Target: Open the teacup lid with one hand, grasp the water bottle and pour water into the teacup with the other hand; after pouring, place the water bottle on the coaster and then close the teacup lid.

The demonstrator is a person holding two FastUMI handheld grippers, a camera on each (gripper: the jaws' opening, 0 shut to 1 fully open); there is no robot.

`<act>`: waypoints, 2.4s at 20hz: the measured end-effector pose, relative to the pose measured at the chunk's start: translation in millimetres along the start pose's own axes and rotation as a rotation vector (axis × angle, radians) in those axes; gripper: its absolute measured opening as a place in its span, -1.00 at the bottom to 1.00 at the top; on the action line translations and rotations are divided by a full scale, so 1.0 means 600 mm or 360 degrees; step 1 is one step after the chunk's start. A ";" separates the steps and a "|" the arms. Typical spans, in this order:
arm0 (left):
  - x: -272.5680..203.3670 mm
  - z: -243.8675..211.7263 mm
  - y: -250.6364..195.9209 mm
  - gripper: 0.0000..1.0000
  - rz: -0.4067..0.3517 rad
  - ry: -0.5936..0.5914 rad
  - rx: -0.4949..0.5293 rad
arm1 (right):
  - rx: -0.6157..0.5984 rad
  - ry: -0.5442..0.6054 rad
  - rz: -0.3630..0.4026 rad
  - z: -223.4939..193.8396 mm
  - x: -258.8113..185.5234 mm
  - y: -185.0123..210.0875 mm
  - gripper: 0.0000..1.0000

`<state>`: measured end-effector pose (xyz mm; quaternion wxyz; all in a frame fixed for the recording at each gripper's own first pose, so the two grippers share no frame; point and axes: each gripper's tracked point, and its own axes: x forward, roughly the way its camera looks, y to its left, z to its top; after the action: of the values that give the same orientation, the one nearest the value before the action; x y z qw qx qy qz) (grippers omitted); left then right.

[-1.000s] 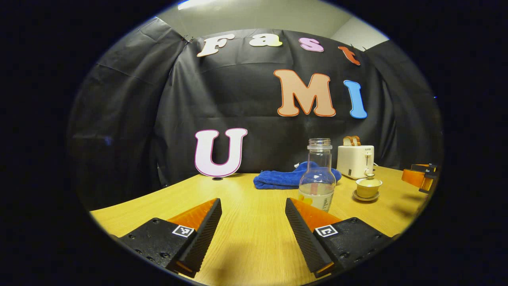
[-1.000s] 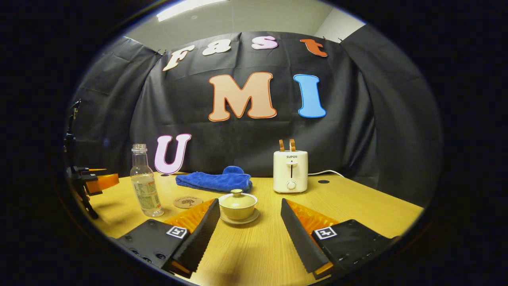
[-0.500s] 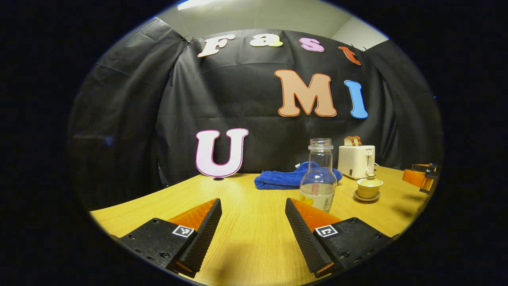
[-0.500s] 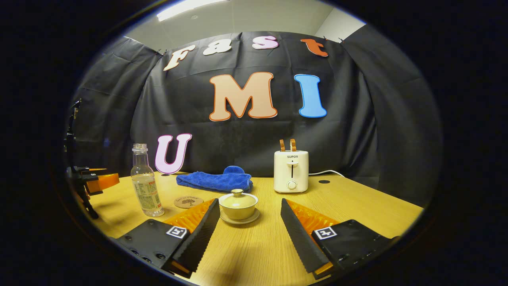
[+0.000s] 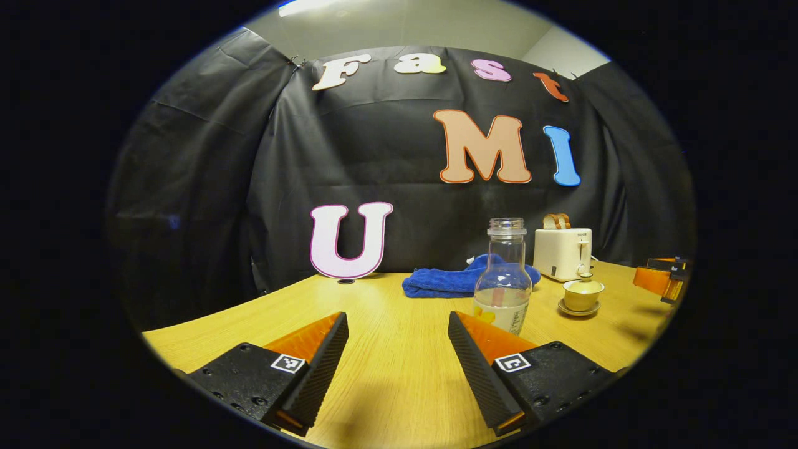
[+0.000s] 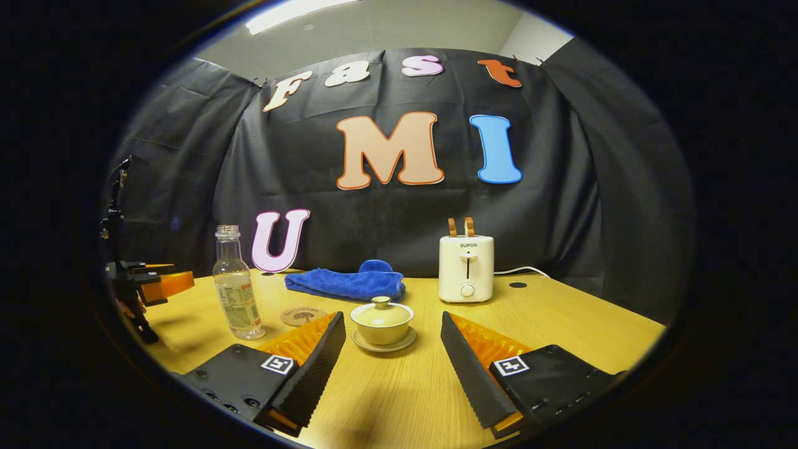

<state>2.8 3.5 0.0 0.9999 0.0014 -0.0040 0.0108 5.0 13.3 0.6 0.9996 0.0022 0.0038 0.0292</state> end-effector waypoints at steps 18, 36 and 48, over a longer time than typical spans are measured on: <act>-0.002 -0.001 0.001 0.87 -0.0003 -0.0001 -0.0001 | -0.0005 0.0172 0.0140 -0.034 0.181 0.039 0.99; 0.000 -0.003 -0.001 0.87 -0.0015 -0.0002 -0.0002 | -0.0043 0.0273 0.0160 -0.054 0.225 0.040 -0.41; 0.000 -0.004 0.000 0.87 -0.0017 -0.0002 -0.0002 | -0.0006 0.0065 0.0112 -0.018 0.176 0.023 -0.42</act>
<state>3.1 3.5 -2.1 1.0000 0.0009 -0.0047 0.0054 109.4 33.0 -10.8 0.9976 -0.0002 0.0241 0.0644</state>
